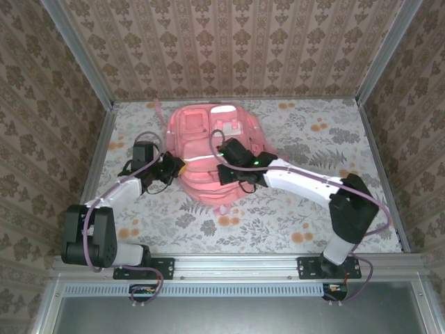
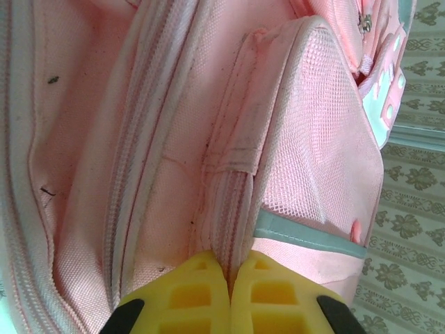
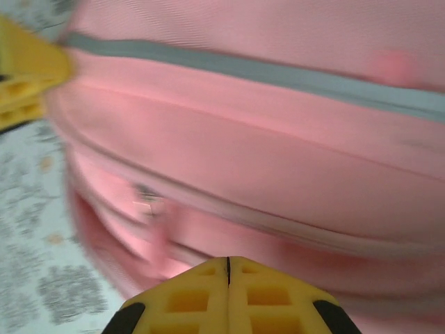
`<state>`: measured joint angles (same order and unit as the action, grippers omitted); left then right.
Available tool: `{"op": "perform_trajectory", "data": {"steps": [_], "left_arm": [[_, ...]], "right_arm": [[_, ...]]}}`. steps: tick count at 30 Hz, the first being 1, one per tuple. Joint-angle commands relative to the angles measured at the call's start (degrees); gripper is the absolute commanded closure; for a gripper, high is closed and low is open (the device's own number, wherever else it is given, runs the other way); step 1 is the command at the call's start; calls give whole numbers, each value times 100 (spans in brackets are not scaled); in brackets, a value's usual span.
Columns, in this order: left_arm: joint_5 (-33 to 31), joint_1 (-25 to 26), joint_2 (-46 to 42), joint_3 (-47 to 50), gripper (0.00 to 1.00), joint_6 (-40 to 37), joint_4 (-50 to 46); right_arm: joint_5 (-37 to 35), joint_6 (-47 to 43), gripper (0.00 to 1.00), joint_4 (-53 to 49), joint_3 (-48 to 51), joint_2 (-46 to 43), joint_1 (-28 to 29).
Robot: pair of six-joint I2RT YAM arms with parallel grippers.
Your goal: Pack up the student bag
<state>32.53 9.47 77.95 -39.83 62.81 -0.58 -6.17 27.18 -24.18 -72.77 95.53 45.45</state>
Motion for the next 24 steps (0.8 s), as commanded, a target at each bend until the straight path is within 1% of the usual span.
{"op": "perform_trajectory", "data": {"steps": [1, 3, 5, 8, 9, 10, 12, 16, 19, 24], "left_arm": [[-129, -131, 18, -234, 100, -309, -142], [-125, -149, 13, -281, 100, -386, -218], [-120, -172, 14, -340, 100, -460, -292], [14, -168, 56, -443, 100, -550, -329], [69, -172, 68, -467, 100, -556, -331], [97, -171, 71, -473, 100, -559, -331], [153, -161, 66, -488, 100, -559, -329], [192, -148, 62, -512, 100, -568, -346], [201, -148, 60, -525, 100, -563, -355], [192, -148, 62, -551, 100, -588, -383]], "right_arm": [[-765, -16, 100, -487, 393, -368, -484], [-827, -30, 100, -534, 469, -425, -682], [-808, -107, 100, -578, 442, -446, -748], [-231, -317, 100, -519, 340, -470, -654], [-133, -366, 95, -502, 303, -473, -558], [-82, -423, 88, -491, 242, -478, -400], [-205, -418, 78, -533, 68, -400, -71], [-367, -32, 54, -549, -263, -84, 433], [-718, 173, 50, -579, -616, 267, 796], [-1221, 552, 49, -880, -1320, 951, 1104]]}}
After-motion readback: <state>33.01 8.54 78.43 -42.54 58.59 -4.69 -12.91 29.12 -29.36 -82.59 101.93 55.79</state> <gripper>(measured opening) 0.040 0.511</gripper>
